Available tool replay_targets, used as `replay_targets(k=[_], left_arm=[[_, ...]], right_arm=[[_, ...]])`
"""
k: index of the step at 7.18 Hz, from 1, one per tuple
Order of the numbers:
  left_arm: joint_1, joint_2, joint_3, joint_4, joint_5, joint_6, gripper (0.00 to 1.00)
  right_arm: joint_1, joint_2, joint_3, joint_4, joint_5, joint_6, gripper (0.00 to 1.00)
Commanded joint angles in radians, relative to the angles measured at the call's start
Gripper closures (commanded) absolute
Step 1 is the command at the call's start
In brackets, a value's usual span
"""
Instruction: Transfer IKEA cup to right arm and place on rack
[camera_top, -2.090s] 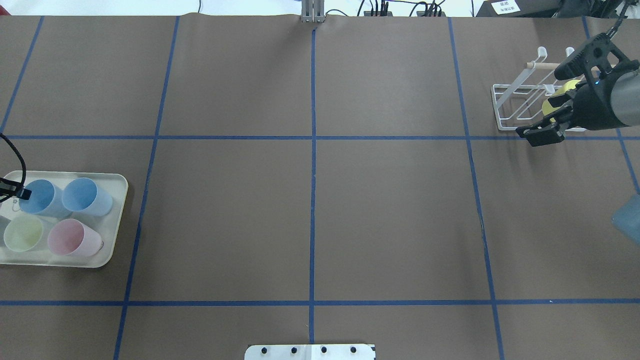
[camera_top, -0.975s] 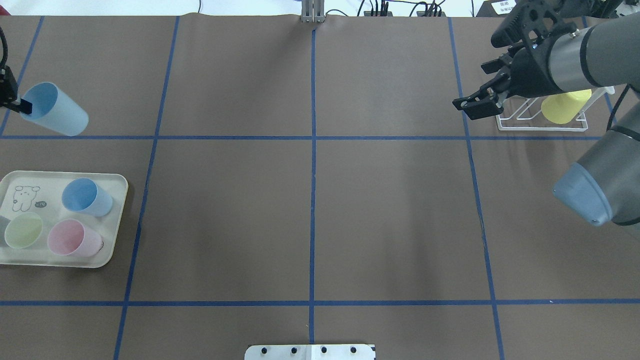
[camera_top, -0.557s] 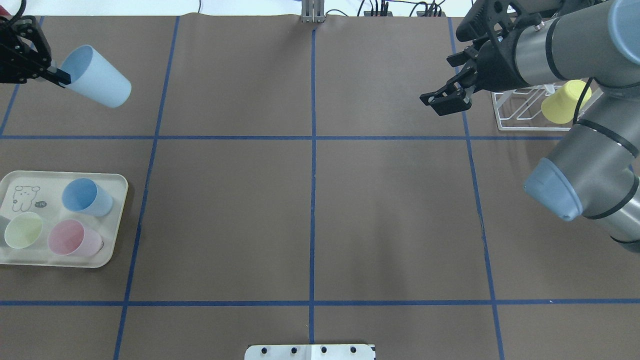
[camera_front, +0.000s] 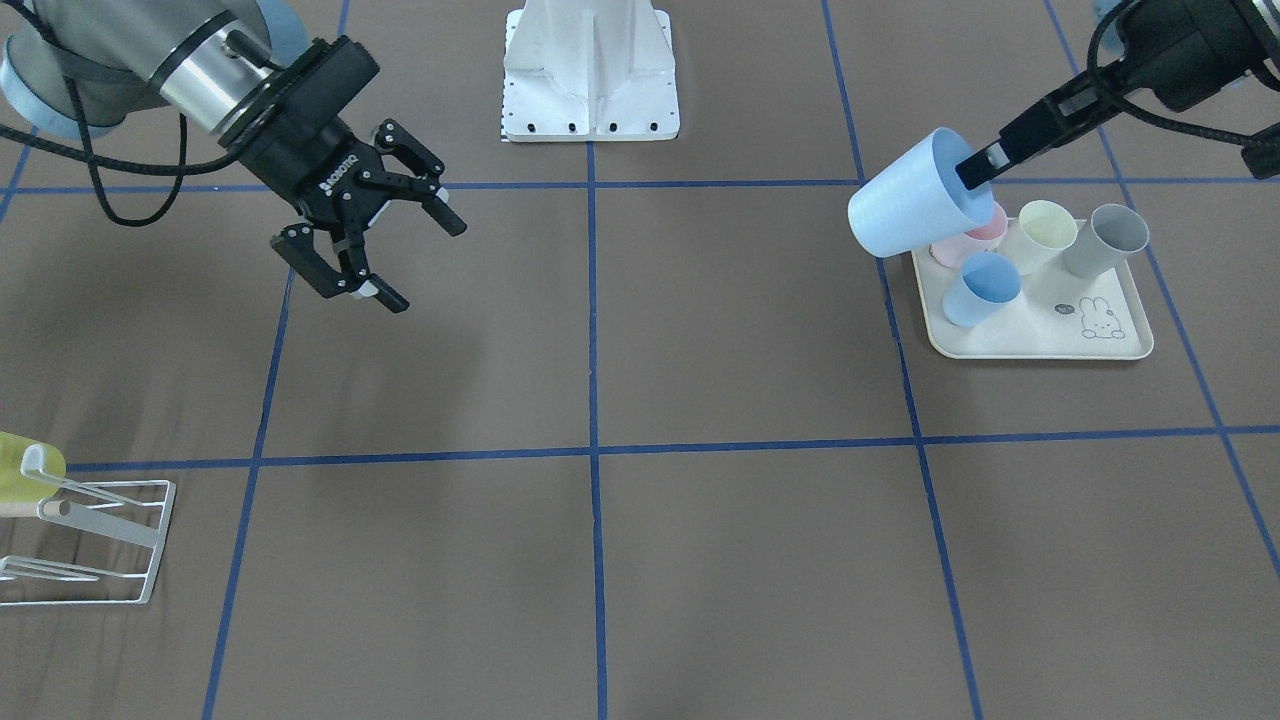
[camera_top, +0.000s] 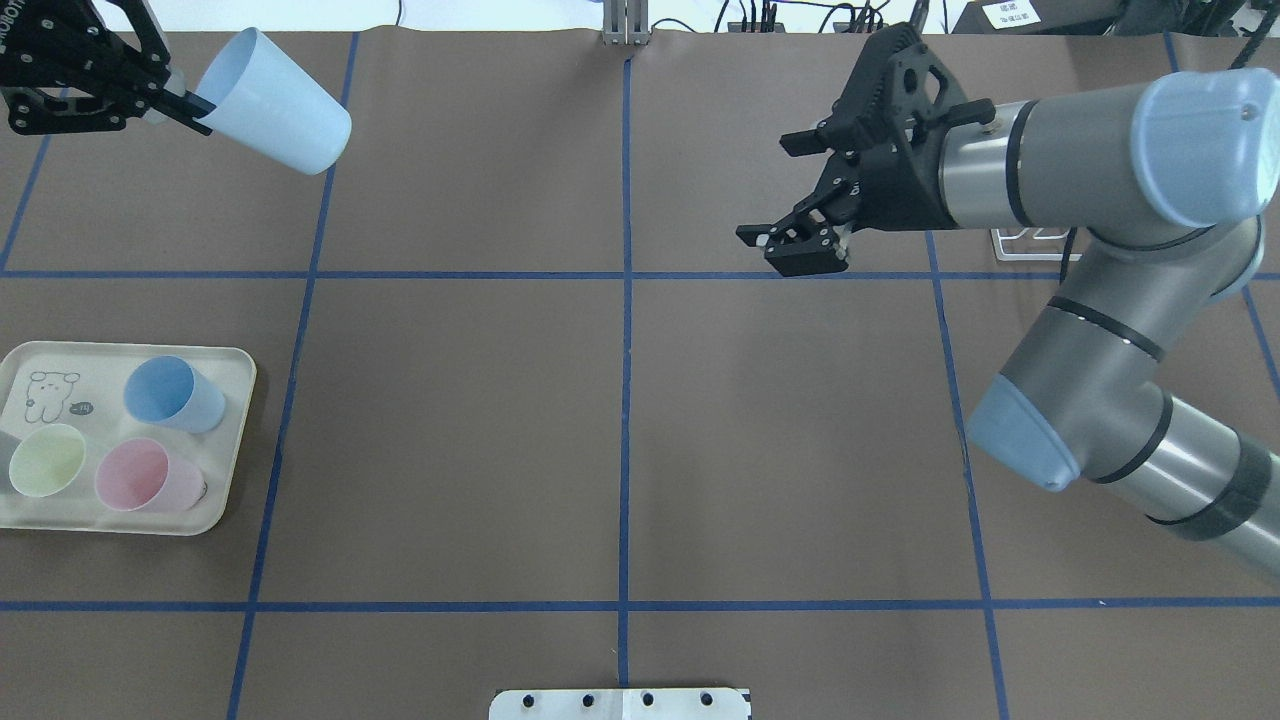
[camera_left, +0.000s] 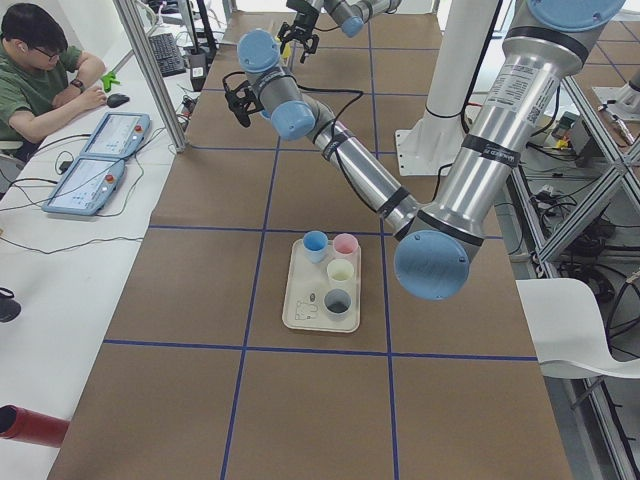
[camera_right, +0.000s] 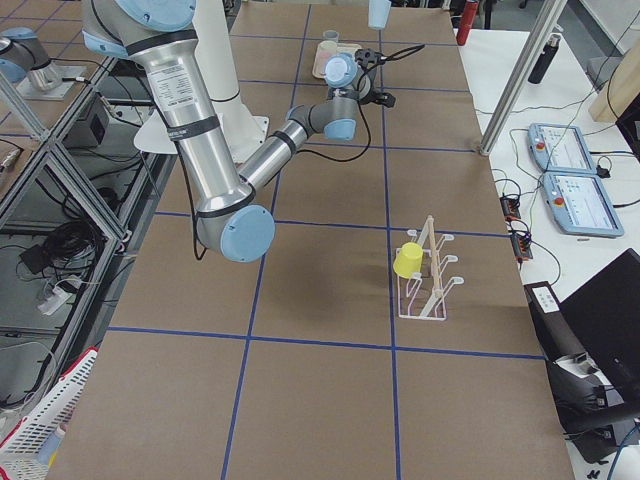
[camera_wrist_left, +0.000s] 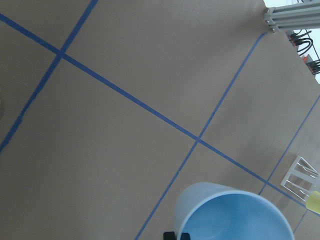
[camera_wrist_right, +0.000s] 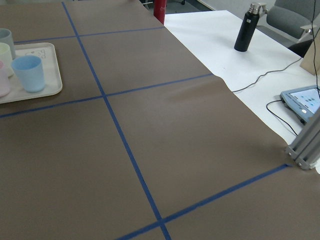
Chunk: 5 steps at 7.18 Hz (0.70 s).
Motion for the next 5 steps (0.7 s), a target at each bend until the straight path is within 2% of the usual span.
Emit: replay_targets(k=[1, 2, 3, 4, 5], left_arm=[[0.042, -0.054, 0.002, -0.048, 0.006, -0.122, 1.00], [0.054, -0.097, 0.002, -0.048, 0.006, -0.192, 1.00], [0.079, -0.128, 0.000, -0.051, 0.010, -0.249, 1.00], [0.115, -0.137, -0.008, -0.058, 0.072, -0.274, 1.00], [0.158, -0.137, 0.004, -0.133, 0.143, -0.325, 1.00]], right_arm=[[-0.099, 0.069, -0.017, 0.023, -0.126, 0.021, 0.01], [-0.161, 0.100, -0.017, 0.023, -0.233, 0.023, 0.01], [-0.202, 0.135, -0.017, 0.023, -0.286, 0.023, 0.01], [-0.218, 0.144, -0.013, 0.026, -0.311, 0.025, 0.02], [-0.236, 0.149, -0.017, 0.082, -0.329, 0.025, 0.02]])
